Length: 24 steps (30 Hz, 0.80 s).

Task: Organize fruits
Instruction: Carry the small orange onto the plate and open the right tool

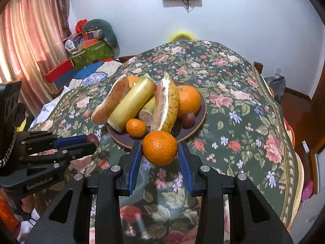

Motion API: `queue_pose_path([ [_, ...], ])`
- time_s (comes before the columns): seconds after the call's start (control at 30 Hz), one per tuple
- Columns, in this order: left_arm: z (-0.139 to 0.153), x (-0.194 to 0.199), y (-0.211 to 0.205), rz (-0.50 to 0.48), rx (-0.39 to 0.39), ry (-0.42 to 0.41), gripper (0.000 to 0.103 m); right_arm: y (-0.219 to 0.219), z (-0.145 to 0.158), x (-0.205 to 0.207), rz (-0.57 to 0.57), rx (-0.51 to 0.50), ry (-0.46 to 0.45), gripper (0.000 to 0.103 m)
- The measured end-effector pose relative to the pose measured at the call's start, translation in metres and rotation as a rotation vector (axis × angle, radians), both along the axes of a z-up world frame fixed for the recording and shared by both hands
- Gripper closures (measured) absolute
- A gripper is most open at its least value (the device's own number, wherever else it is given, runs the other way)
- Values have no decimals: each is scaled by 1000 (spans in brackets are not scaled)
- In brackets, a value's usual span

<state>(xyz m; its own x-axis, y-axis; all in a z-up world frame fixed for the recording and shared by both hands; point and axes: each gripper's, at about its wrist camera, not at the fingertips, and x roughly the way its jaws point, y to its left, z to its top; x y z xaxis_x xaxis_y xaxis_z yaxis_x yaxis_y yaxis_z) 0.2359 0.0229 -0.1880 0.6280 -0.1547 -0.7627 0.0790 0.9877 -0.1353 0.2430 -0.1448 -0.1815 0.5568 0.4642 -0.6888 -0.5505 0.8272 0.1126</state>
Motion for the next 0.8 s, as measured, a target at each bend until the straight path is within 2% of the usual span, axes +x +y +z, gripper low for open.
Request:
queue_pose_path([
  [0.33, -12, 27, -1, -8, -23, 34, 85, 23, 4, 19, 37, -15, -42, 69],
  [0.5, -17, 31, -7, -10, 11, 25, 85, 31, 2, 26, 55, -13, -41, 69],
  [0.6, -17, 31, -6, -10, 4, 23, 85, 36, 1, 29, 57, -7, -44, 69],
  [0.8, -19, 32, -2, -1, -3, 27, 78, 40, -4, 30, 62, -14, -33, 69],
])
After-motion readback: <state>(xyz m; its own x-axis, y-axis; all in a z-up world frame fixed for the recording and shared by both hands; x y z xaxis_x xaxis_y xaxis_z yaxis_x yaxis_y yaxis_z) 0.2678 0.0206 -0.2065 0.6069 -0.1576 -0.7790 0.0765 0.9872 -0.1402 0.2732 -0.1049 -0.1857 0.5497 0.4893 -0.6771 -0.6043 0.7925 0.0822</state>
